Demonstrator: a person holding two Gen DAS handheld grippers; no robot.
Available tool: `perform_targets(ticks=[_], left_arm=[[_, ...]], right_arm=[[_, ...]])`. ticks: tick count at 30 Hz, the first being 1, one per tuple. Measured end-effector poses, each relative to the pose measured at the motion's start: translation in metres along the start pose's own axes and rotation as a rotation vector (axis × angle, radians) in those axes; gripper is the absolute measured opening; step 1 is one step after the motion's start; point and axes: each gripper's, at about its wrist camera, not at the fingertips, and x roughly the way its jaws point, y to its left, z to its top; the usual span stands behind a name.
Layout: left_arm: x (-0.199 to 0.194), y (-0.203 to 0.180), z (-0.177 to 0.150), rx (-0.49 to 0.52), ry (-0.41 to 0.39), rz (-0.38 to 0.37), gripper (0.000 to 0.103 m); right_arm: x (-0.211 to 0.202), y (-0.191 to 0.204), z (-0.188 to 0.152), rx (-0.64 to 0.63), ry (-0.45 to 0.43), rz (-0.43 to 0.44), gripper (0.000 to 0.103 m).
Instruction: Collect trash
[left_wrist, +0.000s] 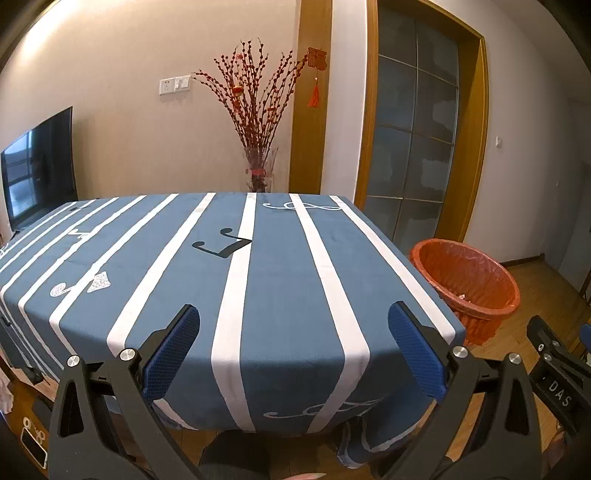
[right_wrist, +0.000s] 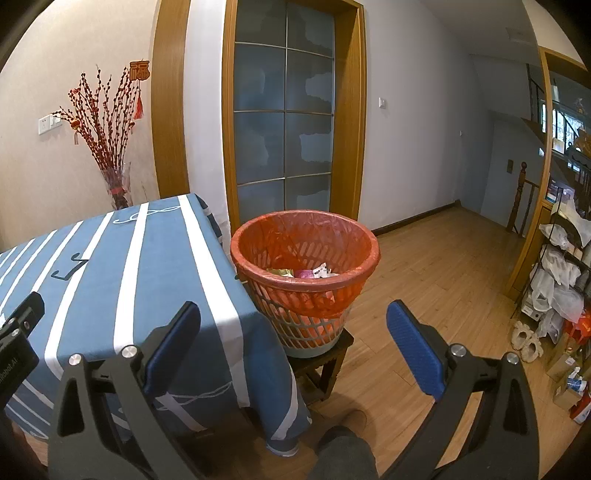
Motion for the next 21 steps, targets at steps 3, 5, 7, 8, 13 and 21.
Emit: perform_targets(ticks=[3, 5, 7, 8, 13, 21], left_arm=[[-0.0005, -0.0002, -0.0003, 0.0, 0.001, 0.0, 0.1], [-0.0006, -0.0003, -0.0003, 0.0, 0.0, 0.0, 0.1], [-0.0009, -0.0003, -0.0003, 0.0, -0.001, -0.001, 0.1], [-0.0009, -0.0005, -0.0004, 0.0, -0.001, 0.0, 0.1], [-0.0009, -0.0013, -0.0005, 0.0, 0.0, 0.0, 0.1], [-0.0011, -0.0027, 0.0, 0.0, 0.001, -0.001, 0.1]], right_arm=[[-0.0001, -0.0004, 0.0007, -0.001, 0.0, 0.001, 0.099], [-0.0001, -0.0003, 0.0005, -0.001, 0.0, 0.001, 0.099], [0.0, -0.0003, 0.0004, 0.0, 0.001, 0.002, 0.099], [0.0001, 0.0002, 0.0004, 0.0, 0.002, 0.002, 0.099], [-0.0002, -0.0005, 0.0007, -0.002, 0.002, 0.003, 0.099], [-0.0002, -0.0001, 0.0008, -0.002, 0.002, 0.004, 0.099]])
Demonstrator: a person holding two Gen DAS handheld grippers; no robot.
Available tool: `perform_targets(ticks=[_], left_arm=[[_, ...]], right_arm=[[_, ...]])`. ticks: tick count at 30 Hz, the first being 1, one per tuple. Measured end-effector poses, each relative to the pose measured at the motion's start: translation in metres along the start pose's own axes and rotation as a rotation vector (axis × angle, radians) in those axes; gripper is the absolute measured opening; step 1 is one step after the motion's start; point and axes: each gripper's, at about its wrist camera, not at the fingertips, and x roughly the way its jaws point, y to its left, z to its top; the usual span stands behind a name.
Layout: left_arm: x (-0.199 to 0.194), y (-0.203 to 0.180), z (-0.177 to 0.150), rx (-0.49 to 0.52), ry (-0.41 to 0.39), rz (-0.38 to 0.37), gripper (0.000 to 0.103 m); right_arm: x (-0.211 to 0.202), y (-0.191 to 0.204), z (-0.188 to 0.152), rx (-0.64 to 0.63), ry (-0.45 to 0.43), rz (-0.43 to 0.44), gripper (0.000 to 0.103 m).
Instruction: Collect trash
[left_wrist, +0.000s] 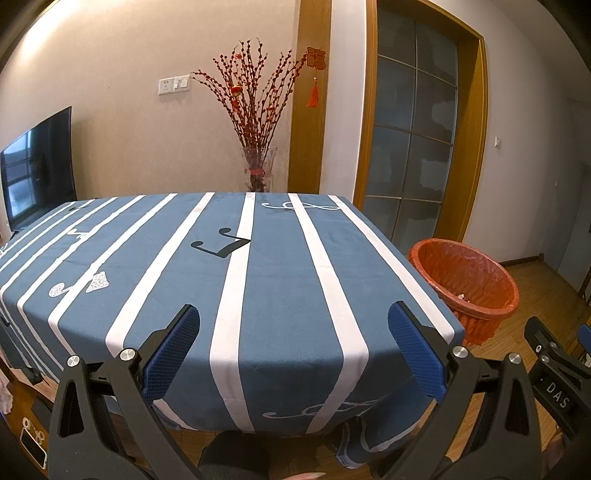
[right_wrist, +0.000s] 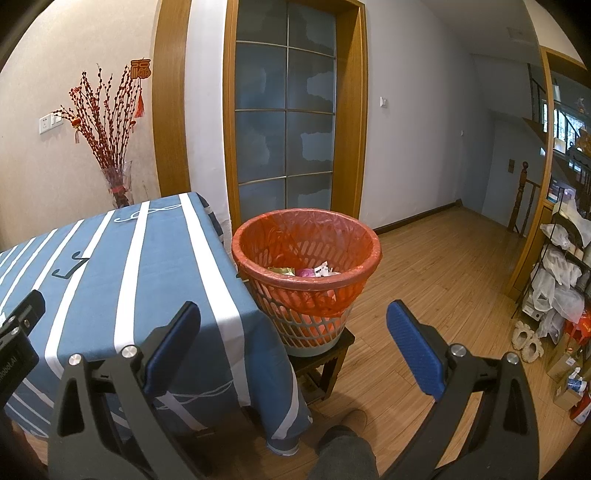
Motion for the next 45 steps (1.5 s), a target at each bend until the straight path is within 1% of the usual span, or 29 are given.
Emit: perform_targets(ticks=[34, 45], left_arm=[[0.0013, -0.0009, 0.0009, 0.001, 0.004, -0.001, 0.1], [0.0034, -0.003, -0.004, 0.004, 0.011, -0.001, 0.1]], right_arm=[[0.0004, 0.0, 0.0004, 0.001, 0.002, 0.0, 0.099], [0.0006, -0.0005, 0.0007, 0.0, 0.002, 0.001, 0.099]])
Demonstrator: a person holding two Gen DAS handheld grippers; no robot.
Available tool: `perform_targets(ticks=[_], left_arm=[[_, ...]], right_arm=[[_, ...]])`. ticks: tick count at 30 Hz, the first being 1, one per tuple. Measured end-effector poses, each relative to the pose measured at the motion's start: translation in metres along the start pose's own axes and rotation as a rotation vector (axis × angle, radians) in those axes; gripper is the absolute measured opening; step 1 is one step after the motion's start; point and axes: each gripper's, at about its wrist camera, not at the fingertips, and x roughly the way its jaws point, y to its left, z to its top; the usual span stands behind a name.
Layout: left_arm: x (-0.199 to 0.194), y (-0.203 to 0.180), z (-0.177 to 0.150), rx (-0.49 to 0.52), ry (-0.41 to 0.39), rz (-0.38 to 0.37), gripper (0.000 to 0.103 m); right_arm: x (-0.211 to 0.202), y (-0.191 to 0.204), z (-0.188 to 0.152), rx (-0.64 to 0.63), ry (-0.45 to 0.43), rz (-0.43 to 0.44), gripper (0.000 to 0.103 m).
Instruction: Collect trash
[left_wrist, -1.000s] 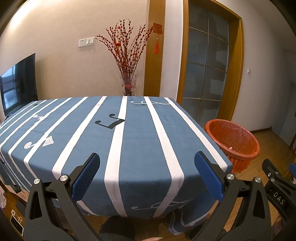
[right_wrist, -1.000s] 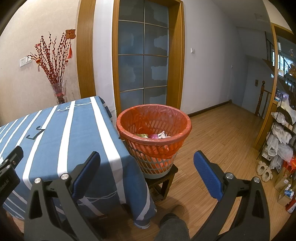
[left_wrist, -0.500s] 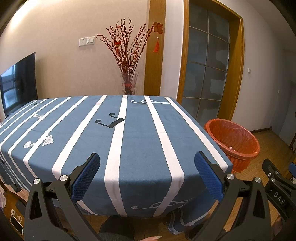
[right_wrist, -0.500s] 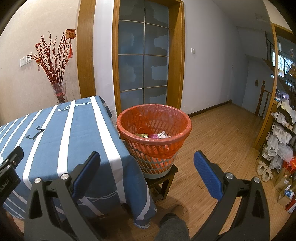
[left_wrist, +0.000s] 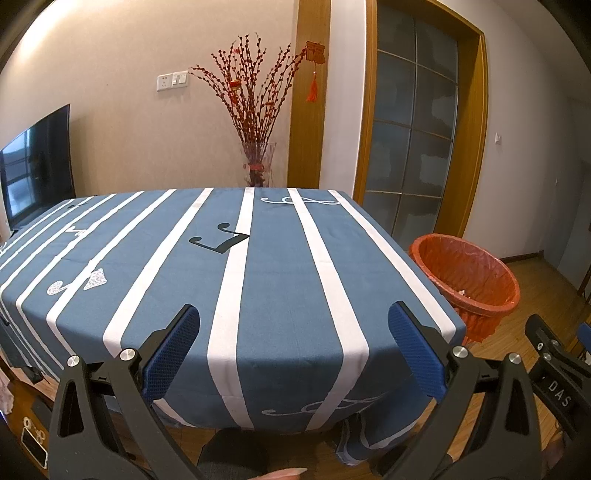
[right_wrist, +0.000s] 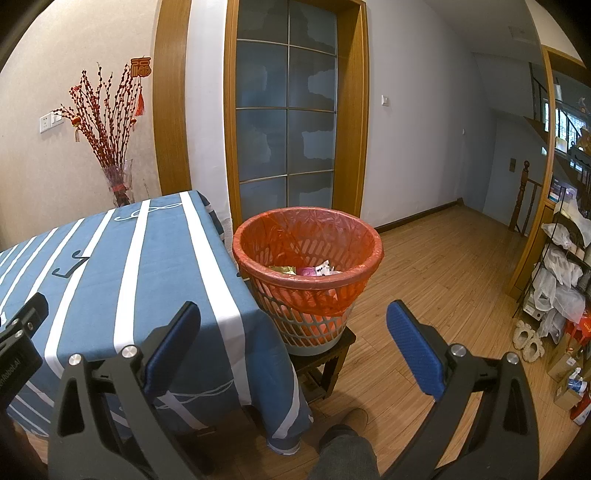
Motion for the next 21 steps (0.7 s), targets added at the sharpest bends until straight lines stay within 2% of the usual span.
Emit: perform_targets(ticks=[21], left_arm=[[0.003, 0.0, -0.0008, 0.002, 0.012, -0.001, 0.1]], right_arm=[[0.0001, -0.0005, 0.001, 0.0, 0.001, 0.001, 0.099]])
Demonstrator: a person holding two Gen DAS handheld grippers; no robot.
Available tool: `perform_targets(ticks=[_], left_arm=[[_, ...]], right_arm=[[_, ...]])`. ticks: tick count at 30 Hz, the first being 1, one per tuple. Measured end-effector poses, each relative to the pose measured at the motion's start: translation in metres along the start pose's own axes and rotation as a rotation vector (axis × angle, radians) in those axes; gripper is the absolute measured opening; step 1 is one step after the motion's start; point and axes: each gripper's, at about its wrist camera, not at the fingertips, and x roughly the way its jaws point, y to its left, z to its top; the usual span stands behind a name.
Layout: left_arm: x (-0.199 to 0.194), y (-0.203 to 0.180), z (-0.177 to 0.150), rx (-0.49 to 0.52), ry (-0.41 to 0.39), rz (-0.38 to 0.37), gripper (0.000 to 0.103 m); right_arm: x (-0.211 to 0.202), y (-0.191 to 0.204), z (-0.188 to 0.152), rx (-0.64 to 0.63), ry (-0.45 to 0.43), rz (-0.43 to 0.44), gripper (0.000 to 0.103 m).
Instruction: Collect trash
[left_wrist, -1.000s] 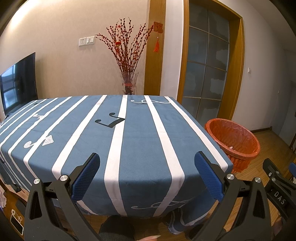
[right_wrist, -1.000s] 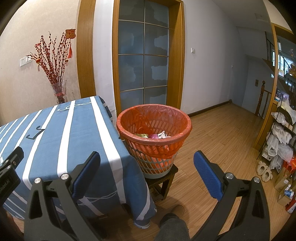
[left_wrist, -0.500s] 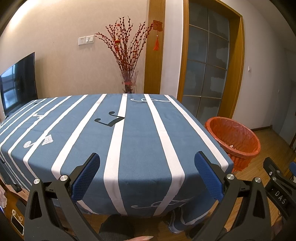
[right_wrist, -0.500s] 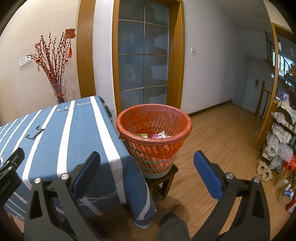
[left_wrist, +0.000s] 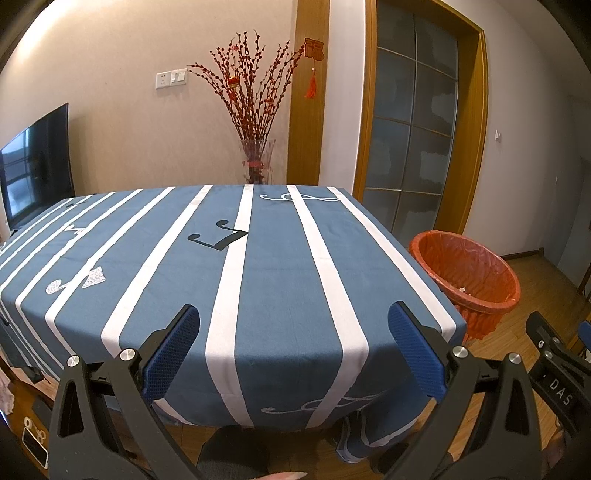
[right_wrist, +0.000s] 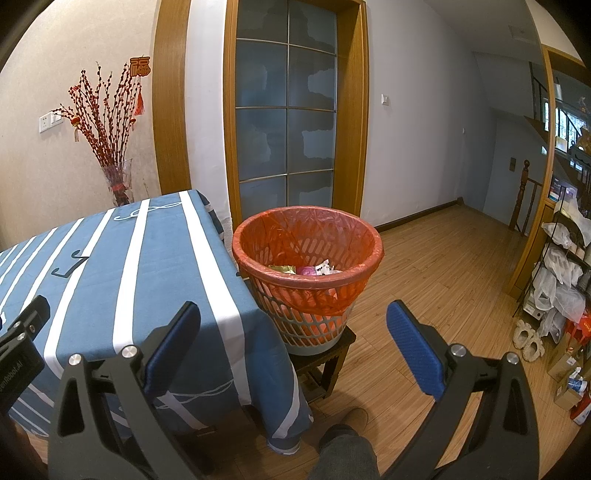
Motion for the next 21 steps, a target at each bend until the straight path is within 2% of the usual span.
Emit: perform_targets(ticks=[21], left_arm=[[0.0008, 0.0011, -0.0027, -0.001, 0.008, -0.001, 0.1]], right_arm=[[-0.0001, 0.0, 0.0008, 0.0, 0.001, 0.0, 0.099]])
